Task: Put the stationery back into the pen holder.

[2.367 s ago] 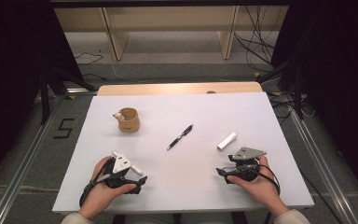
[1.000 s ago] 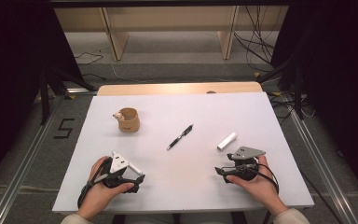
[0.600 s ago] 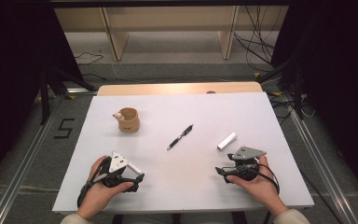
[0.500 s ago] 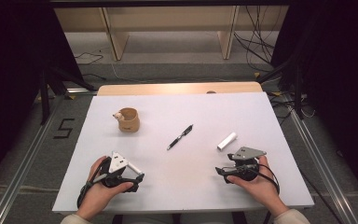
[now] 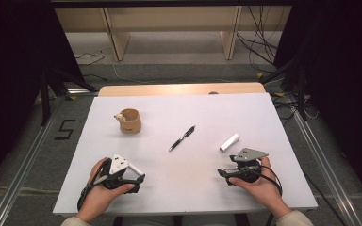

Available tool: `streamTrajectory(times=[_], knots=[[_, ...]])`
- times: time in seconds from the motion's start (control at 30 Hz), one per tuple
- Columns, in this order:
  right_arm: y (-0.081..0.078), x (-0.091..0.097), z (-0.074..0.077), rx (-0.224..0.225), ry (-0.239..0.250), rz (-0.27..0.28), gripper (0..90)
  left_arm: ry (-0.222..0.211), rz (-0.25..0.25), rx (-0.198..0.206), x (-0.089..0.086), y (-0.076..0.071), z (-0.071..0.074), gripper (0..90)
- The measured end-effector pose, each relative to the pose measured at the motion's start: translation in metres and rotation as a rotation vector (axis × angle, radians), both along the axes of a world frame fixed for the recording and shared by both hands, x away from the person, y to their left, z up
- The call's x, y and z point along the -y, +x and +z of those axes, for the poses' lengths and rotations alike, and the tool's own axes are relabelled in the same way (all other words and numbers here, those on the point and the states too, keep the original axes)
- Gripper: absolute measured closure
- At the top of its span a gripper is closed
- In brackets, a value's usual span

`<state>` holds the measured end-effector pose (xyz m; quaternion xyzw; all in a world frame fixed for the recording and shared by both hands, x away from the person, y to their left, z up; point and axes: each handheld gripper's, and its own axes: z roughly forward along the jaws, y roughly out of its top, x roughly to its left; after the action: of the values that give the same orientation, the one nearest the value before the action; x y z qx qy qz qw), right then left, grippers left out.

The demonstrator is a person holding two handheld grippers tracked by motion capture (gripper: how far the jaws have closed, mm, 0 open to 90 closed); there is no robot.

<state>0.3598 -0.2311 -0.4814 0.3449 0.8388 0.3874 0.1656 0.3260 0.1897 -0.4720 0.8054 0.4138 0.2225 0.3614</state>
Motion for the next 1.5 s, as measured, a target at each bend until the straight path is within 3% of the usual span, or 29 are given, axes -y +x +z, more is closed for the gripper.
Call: streamTrajectory(times=[0.17, 0.4, 0.6, 0.8, 1.17, 1.5], knots=[[0.000, 0.001, 0.000, 0.002, 0.001, 0.000, 27.8, 0.000, 0.022, 0.003, -0.001, 0.003, 0.003, 15.3], [-0.001, 0.000, 0.000, 0.001, -0.001, -0.001, 27.8, -0.039, 0.099, -0.010, -0.010, 0.010, 0.005, 21.1], [0.000, 0.000, -0.001, 0.001, 0.001, -0.002, 28.0, -0.028, 0.105, -0.008, -0.008, 0.013, 0.004, 23.2], [0.000, -0.001, -0.001, 0.000, 0.000, -0.002, 28.1, -0.044, 0.124, -0.008, 0.000, 0.017, 0.006, 30.0], [0.000, -0.002, -0.002, 0.000, 0.001, 0.000, 28.3, -0.037, 0.020, -0.020, 0.043, 0.045, 0.010, 36.7], [0.000, -0.002, -0.002, -0.002, 0.005, -0.001, 28.5, -0.020, -0.010, -0.012, 0.067, 0.059, 0.014, 47.1]])
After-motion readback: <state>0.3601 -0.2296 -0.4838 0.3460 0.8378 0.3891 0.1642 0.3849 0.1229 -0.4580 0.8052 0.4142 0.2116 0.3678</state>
